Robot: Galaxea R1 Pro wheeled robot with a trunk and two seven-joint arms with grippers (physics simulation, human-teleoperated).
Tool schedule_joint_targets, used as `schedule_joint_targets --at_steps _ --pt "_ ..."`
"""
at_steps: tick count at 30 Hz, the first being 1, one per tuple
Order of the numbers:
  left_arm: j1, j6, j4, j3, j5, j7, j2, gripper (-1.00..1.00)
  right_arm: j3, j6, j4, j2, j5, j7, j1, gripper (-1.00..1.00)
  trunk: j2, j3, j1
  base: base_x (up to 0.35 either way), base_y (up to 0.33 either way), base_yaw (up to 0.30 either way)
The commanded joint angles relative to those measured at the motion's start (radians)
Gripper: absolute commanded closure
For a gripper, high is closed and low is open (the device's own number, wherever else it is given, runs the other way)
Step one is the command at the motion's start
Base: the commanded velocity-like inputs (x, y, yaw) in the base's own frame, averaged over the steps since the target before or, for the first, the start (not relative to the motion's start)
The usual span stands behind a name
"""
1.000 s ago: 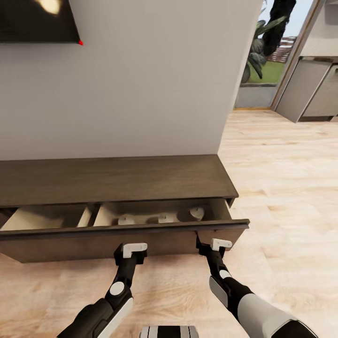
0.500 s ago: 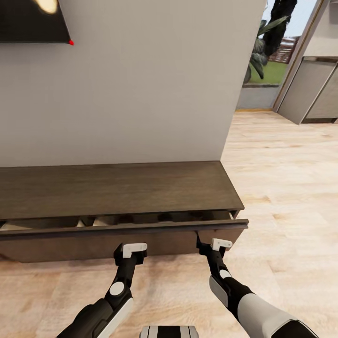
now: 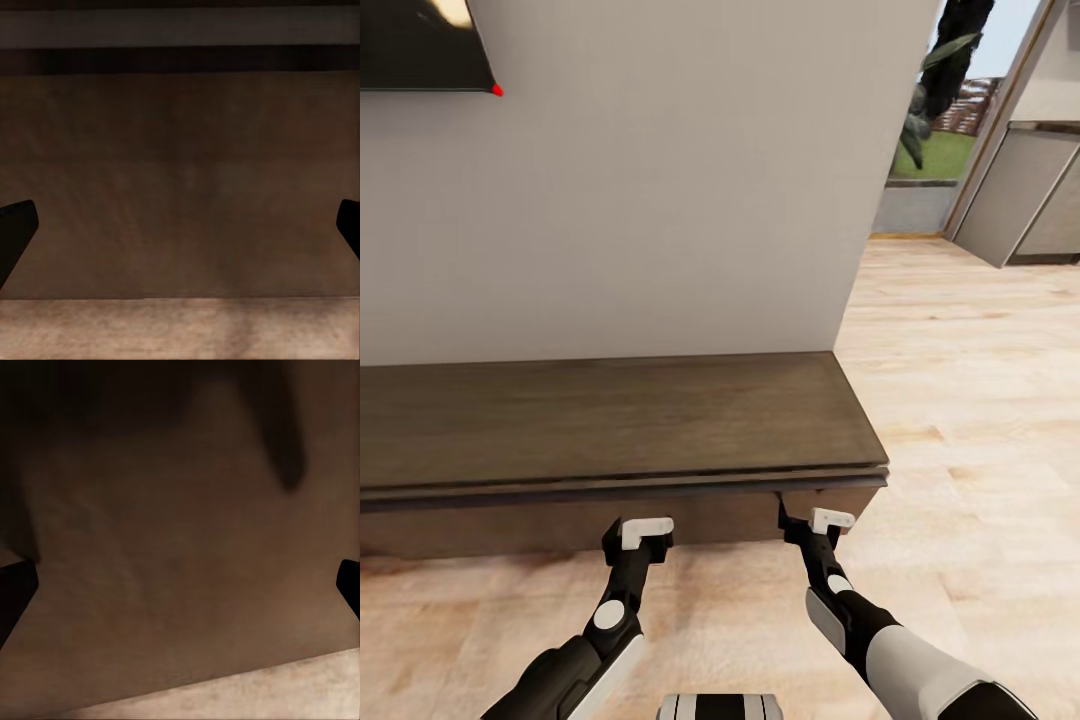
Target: Place each of the two pumpkins and all three candles from the living room inside a cabinet in the living room (use any cabinet), then make sure every cabinet is closed, and position the cauldron so it is next to a table in the living room.
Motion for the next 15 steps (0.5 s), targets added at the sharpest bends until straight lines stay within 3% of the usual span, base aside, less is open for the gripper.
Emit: schedule_joint_targets --at_steps 1,4,10,15 --pt "-0.001 -0.008 0.0 -0.005 0.011 0.006 0.001 -1.0 0.006 -0.004 0.0 0.0 -0.004 -0.008 -0.001 -1.0 0.0 -0.001 0.0 0.213 0.0 0.0" --pt "-0.001 -0.008 0.0 -0.006 0.012 0.005 0.0 -1.0 0.006 -0.004 0.0 0.0 -0.004 -0.008 -0.001 -1.0 0.0 -0.001 0.0 0.199 0.0 0.0" --pt "-0.001 -0.008 0.0 -0.006 0.01 0.006 0.001 -1.0 0.006 -0.003 0.0 0.0 -0.004 -0.008 -0.001 -1.0 0.0 -0.001 0.0 0.03 0.0 0.0" --pt "-0.001 -0.008 0.0 -0.006 0.01 0.008 0.001 -1.0 0.006 -0.004 0.0 0.0 -0.004 -0.008 -0.001 -1.0 0.0 -0.001 0.0 -0.204 0.0 0.0"
